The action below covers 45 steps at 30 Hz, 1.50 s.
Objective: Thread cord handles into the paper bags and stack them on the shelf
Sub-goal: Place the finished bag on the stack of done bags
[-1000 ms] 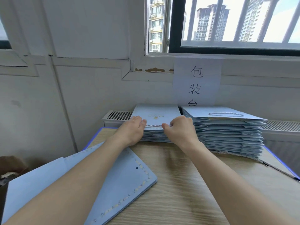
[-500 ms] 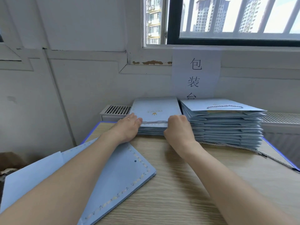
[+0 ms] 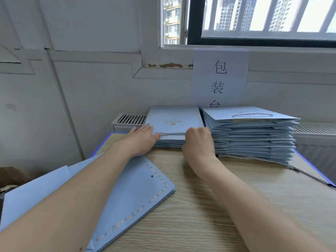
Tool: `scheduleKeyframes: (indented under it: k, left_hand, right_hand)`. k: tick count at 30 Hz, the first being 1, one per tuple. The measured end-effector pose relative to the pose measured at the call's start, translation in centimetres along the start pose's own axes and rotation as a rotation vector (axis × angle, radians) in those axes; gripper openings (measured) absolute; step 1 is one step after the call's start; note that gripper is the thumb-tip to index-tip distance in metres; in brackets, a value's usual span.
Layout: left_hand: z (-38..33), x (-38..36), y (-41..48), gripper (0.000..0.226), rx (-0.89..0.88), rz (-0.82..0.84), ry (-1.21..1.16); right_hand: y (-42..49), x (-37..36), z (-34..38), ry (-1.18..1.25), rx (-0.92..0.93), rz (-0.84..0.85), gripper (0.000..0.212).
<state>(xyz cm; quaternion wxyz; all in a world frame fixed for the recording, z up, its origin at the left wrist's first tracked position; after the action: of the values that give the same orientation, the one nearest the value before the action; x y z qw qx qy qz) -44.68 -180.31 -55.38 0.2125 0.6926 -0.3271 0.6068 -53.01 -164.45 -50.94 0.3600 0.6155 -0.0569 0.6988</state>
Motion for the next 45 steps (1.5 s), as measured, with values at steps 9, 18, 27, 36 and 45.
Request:
scheduleKeyframes:
  k: [9, 18, 27, 36, 45]
  left_hand:
    - [-1.5, 1.0, -1.5, 0.079, 0.042, -0.057, 0.067]
    - [-1.1, 0.5, -1.6, 0.067, 0.019, -0.006, -0.016]
    - [-0.3, 0.6, -1.6, 0.047, 0.024, 0.008, -0.086]
    - [0.7, 0.3, -1.0, 0.051, -0.083, 0.035, -0.329]
    - [0.0, 0.3, -0.7, 0.06, -0.049, 0.031, -0.399]
  right_hand:
    - [0.9, 0.5, 0.5, 0.036, -0.039, 0.003, 0.04]
    - [1.1, 0.3, -1.1, 0.048, -0.077, -0.037, 0.05]
    - [0.6, -0.1, -2.0, 0.048, -0.056, -0.047, 0.041]
    - [0.5, 0.2, -1.2, -0.016, -0.048, 0.026, 0.04]
    - [1.1, 0.3, -1.1, -0.042, -0.045, 0.035, 0.033]
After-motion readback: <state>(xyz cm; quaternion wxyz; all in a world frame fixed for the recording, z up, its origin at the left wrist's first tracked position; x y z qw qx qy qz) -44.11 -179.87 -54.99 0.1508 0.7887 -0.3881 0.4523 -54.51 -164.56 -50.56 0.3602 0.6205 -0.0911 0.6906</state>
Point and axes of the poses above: each hand's wrist, its own y-axis towards the middle knuckle, its own x-axis out of the back of the hand, z = x × y, the point moved 7 cm from there along y, towards the middle knuckle, and after that the axes turned 5 degrees about x, right-handed, at the moved point
